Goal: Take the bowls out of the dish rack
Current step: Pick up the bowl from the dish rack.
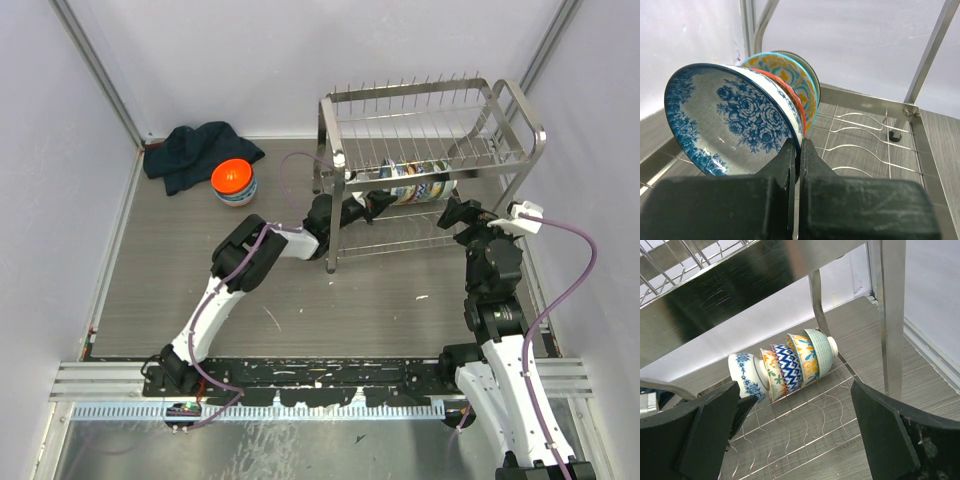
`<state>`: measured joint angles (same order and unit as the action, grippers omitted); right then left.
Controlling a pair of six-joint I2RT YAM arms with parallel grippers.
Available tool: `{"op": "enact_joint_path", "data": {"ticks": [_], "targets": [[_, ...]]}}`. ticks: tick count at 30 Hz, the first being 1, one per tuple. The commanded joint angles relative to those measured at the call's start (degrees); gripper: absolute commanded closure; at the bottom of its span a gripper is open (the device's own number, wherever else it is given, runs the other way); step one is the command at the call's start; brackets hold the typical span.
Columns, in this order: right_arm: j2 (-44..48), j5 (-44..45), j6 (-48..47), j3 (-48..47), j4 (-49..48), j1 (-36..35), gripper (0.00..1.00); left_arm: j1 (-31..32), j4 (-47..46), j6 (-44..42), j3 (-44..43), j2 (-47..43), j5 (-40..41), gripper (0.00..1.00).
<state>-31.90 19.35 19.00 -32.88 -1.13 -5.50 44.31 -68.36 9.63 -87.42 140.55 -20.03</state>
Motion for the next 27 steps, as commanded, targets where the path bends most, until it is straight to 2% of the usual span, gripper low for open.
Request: {"op": "enact_joint_path", "data": {"ticks": [1, 10, 27], "targets": [[0.1, -0.3, -0.2, -0.9, -2.2, 0.2, 0.0, 0.2, -11.2, -4.1, 0.4, -2.7, -0.4, 1.0], [0.2, -0.3, -0.2, -0.9, -2.2, 0.1, 0.0, 0.3, -11.3, -4.5, 1.0, -3.4, 0.7, 1.0], [0.3, -0.4, -0.2, -1.0, -2.0, 0.2, 0.0, -0.9, -12.7, -5.7, 8.0, -8.6, 4.1, 1.0]]}}
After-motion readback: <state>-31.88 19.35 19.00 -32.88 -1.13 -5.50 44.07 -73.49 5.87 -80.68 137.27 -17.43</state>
